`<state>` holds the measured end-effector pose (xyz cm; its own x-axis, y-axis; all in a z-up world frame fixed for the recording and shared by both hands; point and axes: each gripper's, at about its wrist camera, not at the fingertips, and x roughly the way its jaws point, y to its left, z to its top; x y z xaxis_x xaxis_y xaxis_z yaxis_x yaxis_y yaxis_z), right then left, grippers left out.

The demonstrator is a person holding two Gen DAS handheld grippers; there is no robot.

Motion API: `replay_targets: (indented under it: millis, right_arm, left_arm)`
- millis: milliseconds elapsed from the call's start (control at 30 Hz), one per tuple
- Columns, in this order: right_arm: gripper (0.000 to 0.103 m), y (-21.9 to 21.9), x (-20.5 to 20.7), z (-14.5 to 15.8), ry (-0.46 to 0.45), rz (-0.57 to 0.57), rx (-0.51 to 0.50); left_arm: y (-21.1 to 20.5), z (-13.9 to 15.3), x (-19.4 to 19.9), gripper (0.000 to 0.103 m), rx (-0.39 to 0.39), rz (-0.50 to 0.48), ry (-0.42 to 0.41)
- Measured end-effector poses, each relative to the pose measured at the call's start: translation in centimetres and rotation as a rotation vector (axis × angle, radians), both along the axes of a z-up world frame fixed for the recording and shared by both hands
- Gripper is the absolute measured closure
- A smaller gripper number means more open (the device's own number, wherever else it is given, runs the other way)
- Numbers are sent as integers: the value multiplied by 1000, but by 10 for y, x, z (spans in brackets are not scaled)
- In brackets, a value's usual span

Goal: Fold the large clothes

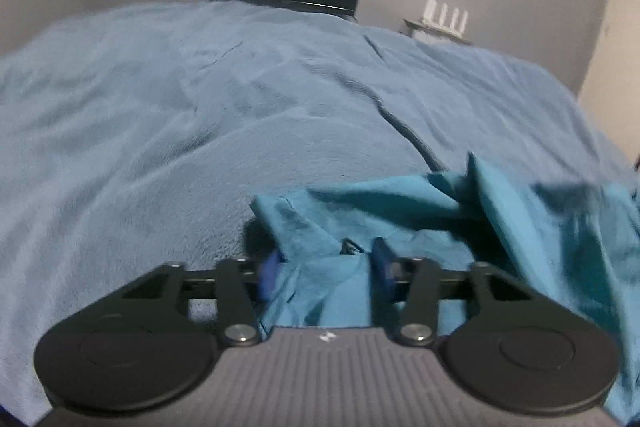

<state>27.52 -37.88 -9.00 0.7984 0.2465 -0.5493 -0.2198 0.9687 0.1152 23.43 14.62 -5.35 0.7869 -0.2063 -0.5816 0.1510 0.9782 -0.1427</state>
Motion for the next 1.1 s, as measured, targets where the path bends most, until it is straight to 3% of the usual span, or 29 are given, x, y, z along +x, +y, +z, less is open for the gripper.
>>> replay_targets:
  millis: [33,67,100,133,267,467,500,533,600,667,733,767,800,933,1100]
  right_arm:
    - [69,4,-4,4,-19,3,-25]
    - [71,8,-7,7,-40,4,-46]
    - [75,11,-10,12,-62,3,-62]
    - [78,15,-14,15,-90,-2,-81]
    - [82,33,-29,37,-243,-7,-146]
    - [82,54,-51,72,-566,-102,-235]
    - [77,56,-53,73,-621,-139,-263]
    - [66,58,-52,71,-653,-180,-298]
    - [44,59,-41,64,-620,-248,-357]
    - [41,52,-25,55,-504,-258,-331]
    - [39,43,-17,47,-416,-264,-270]
    - [38,41,-14,46,-385,-269,-255]
    - [37,40,-12,45,-368,-263,-238]
    - [33,51,-14,50,-321,-180,-141]
    - [33,97,-21,66,-234,4,8]
  left_arm:
    - [-2,3,-2,79,11,-2,-17]
    - [-3,7,-5,95,15,-2,-39]
    - [-4,12,-8,103,40,24,-71]
    - [-4,17,-10,103,64,46,-107]
    - [1,36,-16,103,18,69,-179]
    - [-20,72,-32,103,27,152,-466]
    - [-20,77,-32,103,14,175,-491]
    - [-20,78,-29,103,-3,186,-483]
    - [-14,73,-18,103,-68,190,-410]
    - [-11,61,-10,95,-67,220,-337]
    - [-10,50,-8,76,-31,249,-313]
    - [-10,47,-5,57,-19,265,-294]
    - [-9,46,-4,49,-24,267,-286]
    - [-14,49,-4,47,-56,202,-274]
    - [-63,54,-10,47,-76,-4,-228]
